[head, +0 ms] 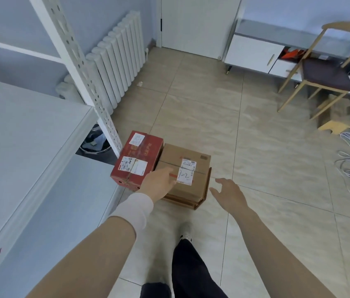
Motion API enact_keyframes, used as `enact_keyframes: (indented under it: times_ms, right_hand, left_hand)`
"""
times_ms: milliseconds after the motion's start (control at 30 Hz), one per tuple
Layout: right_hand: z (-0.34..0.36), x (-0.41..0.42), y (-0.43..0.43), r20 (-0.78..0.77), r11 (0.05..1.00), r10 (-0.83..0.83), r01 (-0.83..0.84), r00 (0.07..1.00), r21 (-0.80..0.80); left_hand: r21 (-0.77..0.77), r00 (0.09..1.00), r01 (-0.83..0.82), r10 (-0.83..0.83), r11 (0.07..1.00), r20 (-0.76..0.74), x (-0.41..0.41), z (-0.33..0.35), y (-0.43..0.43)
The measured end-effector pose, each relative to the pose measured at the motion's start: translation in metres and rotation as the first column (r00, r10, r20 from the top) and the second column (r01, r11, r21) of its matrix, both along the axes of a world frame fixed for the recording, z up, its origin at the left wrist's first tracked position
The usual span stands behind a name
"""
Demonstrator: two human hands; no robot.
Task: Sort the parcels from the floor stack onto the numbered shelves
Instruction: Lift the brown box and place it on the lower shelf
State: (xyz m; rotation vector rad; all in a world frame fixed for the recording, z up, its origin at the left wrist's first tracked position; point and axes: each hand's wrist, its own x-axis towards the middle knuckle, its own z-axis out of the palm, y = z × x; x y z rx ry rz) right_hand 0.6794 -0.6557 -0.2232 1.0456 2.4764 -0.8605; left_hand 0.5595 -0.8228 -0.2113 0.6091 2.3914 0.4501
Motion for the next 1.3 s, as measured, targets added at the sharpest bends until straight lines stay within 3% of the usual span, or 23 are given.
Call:
enact_keyframes:
  times_ms: [367, 600, 767, 933, 1167, 1300]
  right_hand:
    - [-0.069, -0.058, 0.087, 0.064, 0.954, -0.169, 0.179, 0.984, -0.239]
    - [-0.157, -0.078, 0.098, 0.213, 0.795, -0.420, 0.471, 0.882, -0.381]
    - [-0.237, -0.101, 0.113, 0.261, 0.634, -0.588, 0.637, 0.765, -0.439]
    - [-0.284, -0.119, 0.120, 0.284, 0.540, -0.638, 0.679, 0.716, -0.497]
    - [-0.310, -0.137, 0.112, 0.245, 0.503, -0.653, 0.652, 0.717, -0.567]
    - [-0.315, -0.135, 0.112, 0.263, 0.490, -0.678, 0.689, 0.686, -0.534]
  left_hand:
    - [-0.060, 0.961, -0.181, 0.190, 0.982, 0.203, -0.072, -0.071, 0.056]
    - [-0.119, 0.902, -0.300, 0.322, 0.946, 0.286, -0.109, -0.164, 0.077]
    - [-0.141, 0.911, -0.362, 0.382, 0.921, 0.156, -0.142, -0.251, 0.094]
    - [-0.132, 0.912, -0.407, 0.409, 0.904, -0.014, -0.151, -0.282, 0.104]
    - [0.009, 0.904, -0.407, 0.405, 0.913, -0.135, -0.150, -0.295, 0.106]
    - [0.066, 0.909, -0.409, 0.412, 0.910, -0.059, -0.146, -0.298, 0.114]
